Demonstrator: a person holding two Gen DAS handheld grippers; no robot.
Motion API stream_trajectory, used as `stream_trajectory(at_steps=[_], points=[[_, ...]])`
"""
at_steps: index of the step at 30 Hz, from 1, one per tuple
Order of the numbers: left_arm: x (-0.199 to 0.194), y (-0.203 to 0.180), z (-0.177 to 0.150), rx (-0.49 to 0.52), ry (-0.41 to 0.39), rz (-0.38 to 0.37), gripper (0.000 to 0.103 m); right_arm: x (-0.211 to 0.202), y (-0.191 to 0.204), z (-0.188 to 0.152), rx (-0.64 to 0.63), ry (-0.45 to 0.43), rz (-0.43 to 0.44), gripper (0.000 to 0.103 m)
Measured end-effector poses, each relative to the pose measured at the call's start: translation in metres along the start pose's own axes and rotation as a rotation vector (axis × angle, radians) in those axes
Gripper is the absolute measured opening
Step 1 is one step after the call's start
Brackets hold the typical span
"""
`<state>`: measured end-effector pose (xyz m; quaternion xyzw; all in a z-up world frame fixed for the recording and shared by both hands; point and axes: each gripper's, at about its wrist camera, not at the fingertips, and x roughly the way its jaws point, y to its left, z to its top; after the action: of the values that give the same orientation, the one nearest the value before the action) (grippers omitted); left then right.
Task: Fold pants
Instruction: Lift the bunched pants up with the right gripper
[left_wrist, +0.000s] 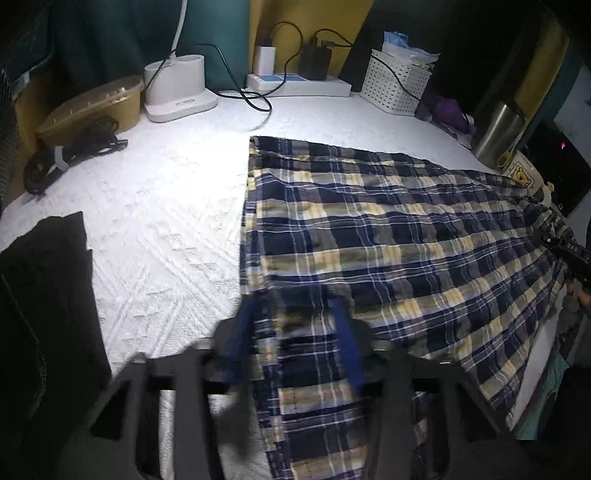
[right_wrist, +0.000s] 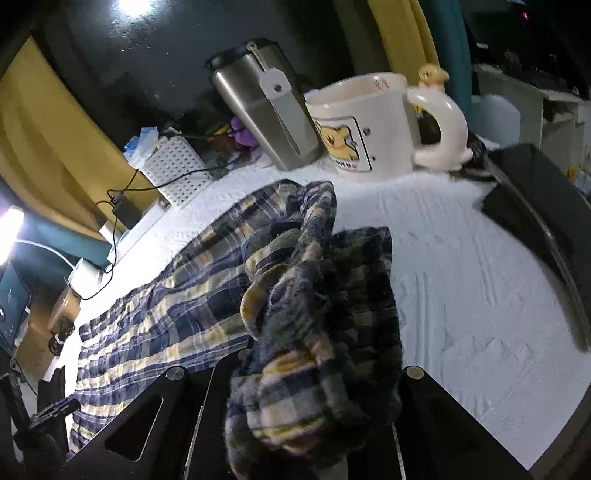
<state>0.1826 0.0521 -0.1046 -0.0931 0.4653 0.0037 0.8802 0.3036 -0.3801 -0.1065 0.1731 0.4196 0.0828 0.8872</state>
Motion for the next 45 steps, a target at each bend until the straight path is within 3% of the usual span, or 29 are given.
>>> stream_trajectory(at_steps=[1, 2, 4, 6, 10, 13, 14, 15, 16, 18, 26, 28, 30, 45], points=[[0.0, 0.003, 0.0, -0.001, -0.004, 0.011, 0.011, 0.0, -0.001, 0.0, 0.001, 0.002, -0.002, 0.021], [0.0, 0.006, 0.0, -0.007, -0.005, 0.014, 0.007, 0.0, -0.001, -0.001, 0.004, 0.004, -0.004, 0.026], [-0.002, 0.011, -0.001, -0.012, -0.007, 0.012, 0.005, 0.0, -0.004, -0.001, 0.011, 0.007, 0.01, 0.051], [-0.005, 0.013, -0.001, -0.009, -0.014, 0.025, 0.004, -0.003, -0.003, -0.002, 0.011, 0.0, 0.033, 0.067], [-0.009, 0.016, 0.0, -0.014, -0.023, 0.033, 0.004, -0.003, -0.004, -0.001, 0.021, -0.011, 0.052, 0.071], [-0.007, 0.018, -0.002, -0.014, -0.016, 0.037, 0.004, -0.005, -0.015, -0.001, 0.084, -0.042, 0.105, 0.07], [-0.005, 0.019, -0.003, -0.017, -0.007, 0.037, 0.004, -0.005, -0.017, -0.001, 0.098, -0.048, 0.116, 0.065], [-0.004, 0.019, -0.004, -0.023, 0.0, 0.035, 0.005, -0.004, -0.018, -0.001, 0.102, -0.048, 0.115, 0.037], [-0.004, 0.02, -0.004, -0.029, 0.002, 0.034, 0.006, -0.002, -0.018, 0.0, 0.102, -0.036, 0.107, 0.02], [-0.007, 0.022, -0.003, -0.039, -0.004, 0.026, 0.006, -0.004, -0.015, 0.0, 0.097, -0.038, 0.11, 0.016], [-0.018, 0.036, 0.001, -0.055, -0.037, 0.047, 0.008, -0.032, 0.019, 0.007, 0.011, -0.097, 0.104, 0.015], [-0.021, 0.039, 0.002, -0.052, -0.05, 0.046, 0.025, -0.039, 0.031, 0.009, -0.015, -0.11, 0.102, 0.015], [-0.024, 0.043, 0.003, -0.056, -0.066, 0.037, 0.029, -0.046, 0.041, 0.01, -0.039, -0.122, 0.102, 0.015], [-0.048, 0.065, 0.008, -0.04, -0.156, -0.012, 0.029, -0.07, 0.134, 0.002, -0.211, -0.139, 0.114, 0.015]])
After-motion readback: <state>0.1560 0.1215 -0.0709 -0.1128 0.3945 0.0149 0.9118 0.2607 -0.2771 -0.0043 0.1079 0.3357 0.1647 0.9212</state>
